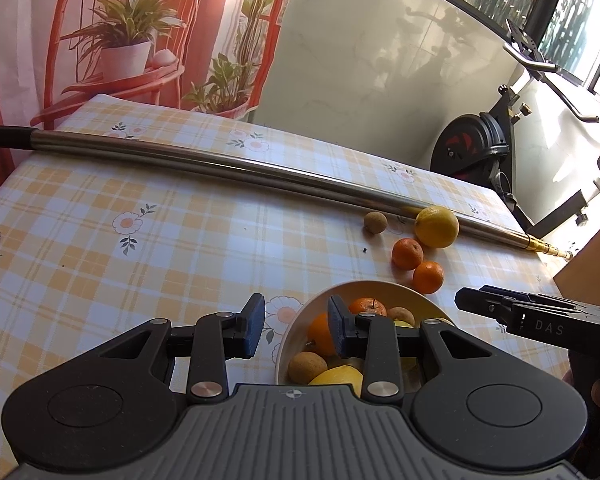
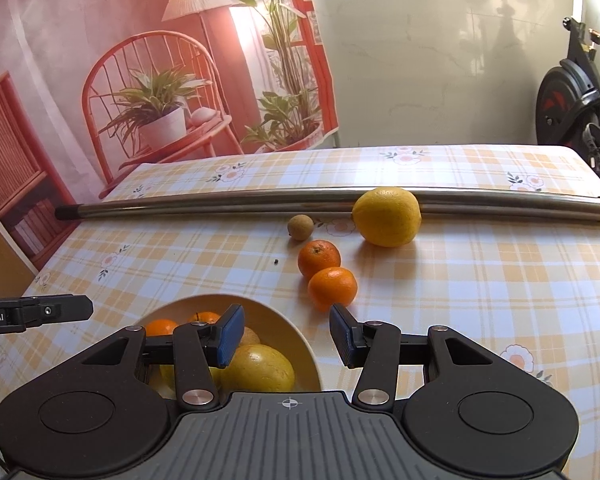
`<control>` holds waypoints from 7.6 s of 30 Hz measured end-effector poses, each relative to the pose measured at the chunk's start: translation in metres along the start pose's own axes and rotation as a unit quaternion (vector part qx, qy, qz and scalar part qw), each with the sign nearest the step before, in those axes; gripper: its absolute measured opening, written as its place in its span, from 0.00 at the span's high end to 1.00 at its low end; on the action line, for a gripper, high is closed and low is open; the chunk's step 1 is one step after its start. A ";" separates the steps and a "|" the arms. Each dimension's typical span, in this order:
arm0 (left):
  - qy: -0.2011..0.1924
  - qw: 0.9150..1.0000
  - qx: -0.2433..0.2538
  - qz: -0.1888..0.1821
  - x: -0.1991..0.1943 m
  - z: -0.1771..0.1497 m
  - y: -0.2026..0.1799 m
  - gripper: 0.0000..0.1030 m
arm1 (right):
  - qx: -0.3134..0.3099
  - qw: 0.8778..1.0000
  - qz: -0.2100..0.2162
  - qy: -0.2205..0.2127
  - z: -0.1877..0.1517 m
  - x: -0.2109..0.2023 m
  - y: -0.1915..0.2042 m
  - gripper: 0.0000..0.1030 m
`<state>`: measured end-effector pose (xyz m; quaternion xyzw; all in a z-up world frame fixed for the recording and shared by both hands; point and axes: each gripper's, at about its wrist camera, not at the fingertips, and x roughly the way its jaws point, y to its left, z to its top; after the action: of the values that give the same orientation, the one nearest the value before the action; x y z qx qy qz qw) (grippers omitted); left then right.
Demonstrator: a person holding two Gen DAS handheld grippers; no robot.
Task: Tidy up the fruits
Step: 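Grasp an orange mandarin on the table with the right gripper while the left withdraws, then grasp another orange mandarin on the table with the left gripper, then carry both held mandarins over the white plate with both grippers, then lower both mandarins into the plate and open both grippers, then move both open grippers toward the lemon and kiwi by the pole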
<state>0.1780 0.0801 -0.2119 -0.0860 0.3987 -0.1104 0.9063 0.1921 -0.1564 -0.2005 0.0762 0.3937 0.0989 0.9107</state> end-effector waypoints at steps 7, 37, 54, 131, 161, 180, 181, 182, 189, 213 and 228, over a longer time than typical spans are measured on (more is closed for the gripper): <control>0.001 1.000 0.003 0.005 0.003 0.003 -0.003 0.65 | -0.009 1.000 -0.017 -0.006 0.001 0.007 -0.009 0.57; 0.026 0.999 -0.031 0.033 0.026 0.017 -0.019 0.65 | -0.053 0.998 0.016 0.000 0.006 0.073 -0.035 0.62; 0.051 0.999 -0.007 0.004 0.054 0.028 -0.060 0.57 | -0.086 0.994 0.036 -0.061 -0.016 0.042 -0.063 0.65; 0.061 0.995 0.067 -0.052 0.002 -0.018 -0.068 0.63 | 0.024 0.997 0.036 -0.057 -0.036 -0.032 -0.057 0.65; 0.107 0.992 0.043 -0.054 -0.008 -0.071 -0.043 0.63 | 0.013 0.997 0.064 -0.035 -0.064 -0.067 -0.012 0.65; 0.078 0.993 0.085 0.006 0.002 -0.068 -0.038 0.63 | 0.006 0.997 0.074 -0.023 -0.068 -0.067 -0.006 0.65; 0.078 0.993 0.084 0.006 0.002 -0.068 -0.037 0.63 | 0.004 0.997 0.075 -0.021 -0.069 -0.067 -0.005 0.65; 0.077 0.994 0.082 0.007 0.001 -0.069 -0.037 0.63 | 0.001 0.997 0.077 -0.019 -0.069 -0.066 -0.004 0.65; 0.072 0.995 0.074 0.002 -0.006 -0.069 -0.038 0.57 | -0.017 0.996 0.082 -0.010 -0.072 -0.067 0.005 0.65; 0.064 0.995 0.073 0.005 -0.013 -0.069 -0.041 0.57 | -0.020 0.996 0.082 0.018 -0.078 -0.059 0.010 0.65; 0.033 0.998 0.061 0.005 -0.025 -0.057 -0.041 0.57 | -0.016 0.997 0.080 0.013 -0.075 -0.060 0.007 0.65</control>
<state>0.1146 0.0439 -0.2224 -0.0251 0.4217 -0.1329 0.8966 0.0958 -0.1594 -0.2076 0.0911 0.3967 0.1784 0.8958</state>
